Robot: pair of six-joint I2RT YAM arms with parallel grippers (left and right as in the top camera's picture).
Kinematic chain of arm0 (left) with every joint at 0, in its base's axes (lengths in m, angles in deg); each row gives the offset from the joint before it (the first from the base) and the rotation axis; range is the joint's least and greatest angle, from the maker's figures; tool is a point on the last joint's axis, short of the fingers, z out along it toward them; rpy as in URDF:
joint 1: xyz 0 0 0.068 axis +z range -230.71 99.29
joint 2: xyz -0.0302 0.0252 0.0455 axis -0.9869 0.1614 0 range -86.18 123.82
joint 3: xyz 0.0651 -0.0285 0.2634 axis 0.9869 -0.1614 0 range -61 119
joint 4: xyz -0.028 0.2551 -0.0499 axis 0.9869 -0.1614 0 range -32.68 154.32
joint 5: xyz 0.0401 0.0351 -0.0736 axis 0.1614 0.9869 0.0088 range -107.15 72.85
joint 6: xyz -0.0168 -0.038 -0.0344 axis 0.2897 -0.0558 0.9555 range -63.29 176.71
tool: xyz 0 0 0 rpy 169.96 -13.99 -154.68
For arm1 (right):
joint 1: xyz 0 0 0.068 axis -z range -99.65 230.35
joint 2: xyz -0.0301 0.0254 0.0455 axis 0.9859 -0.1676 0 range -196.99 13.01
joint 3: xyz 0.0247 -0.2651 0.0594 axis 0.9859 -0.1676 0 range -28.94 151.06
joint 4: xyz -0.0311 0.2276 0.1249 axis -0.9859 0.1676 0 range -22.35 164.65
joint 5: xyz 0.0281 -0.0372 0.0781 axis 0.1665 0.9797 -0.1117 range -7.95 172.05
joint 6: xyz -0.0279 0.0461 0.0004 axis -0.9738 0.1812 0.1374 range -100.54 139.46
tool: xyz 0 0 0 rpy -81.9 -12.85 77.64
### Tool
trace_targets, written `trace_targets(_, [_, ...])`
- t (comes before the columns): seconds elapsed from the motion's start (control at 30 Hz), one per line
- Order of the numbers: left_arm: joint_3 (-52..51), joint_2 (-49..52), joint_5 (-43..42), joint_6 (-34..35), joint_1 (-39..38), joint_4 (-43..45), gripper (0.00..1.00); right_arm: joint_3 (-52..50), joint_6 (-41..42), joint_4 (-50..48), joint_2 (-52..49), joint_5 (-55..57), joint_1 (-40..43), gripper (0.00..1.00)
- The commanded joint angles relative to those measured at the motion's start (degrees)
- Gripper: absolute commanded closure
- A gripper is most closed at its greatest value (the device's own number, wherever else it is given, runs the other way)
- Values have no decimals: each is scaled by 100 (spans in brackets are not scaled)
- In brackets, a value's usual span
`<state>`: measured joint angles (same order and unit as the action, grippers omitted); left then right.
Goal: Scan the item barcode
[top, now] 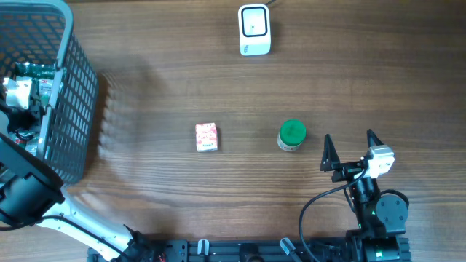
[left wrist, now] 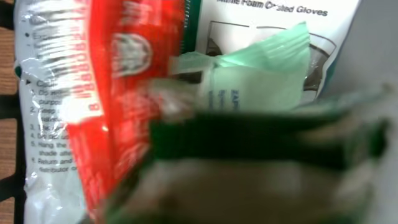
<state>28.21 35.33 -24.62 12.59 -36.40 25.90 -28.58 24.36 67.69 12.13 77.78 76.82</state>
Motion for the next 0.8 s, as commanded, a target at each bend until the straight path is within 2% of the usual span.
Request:
trace_targets(0.0, [-302, 417, -74, 68, 33, -7, 74, -7, -28, -20, 46, -7, 35, 0])
trace_targets(0.1, [-251, 407, -367, 439, 33, 52, 95, -7, -26, -17, 46, -7, 35, 0])
trace_targets(0.27, [103, 181, -400, 1182, 31, 7, 96, -7, -26, -20, 46, -7, 35, 0])
trace_targets(0.47, [238, -564, -472, 1207, -13, 11, 96, -7, -26, -20, 46, -7, 35, 0])
trace_targets(0.77, [350, -2293, -496, 1340, -199, 122, 96, -7, -26, -17, 46, -7, 35, 0])
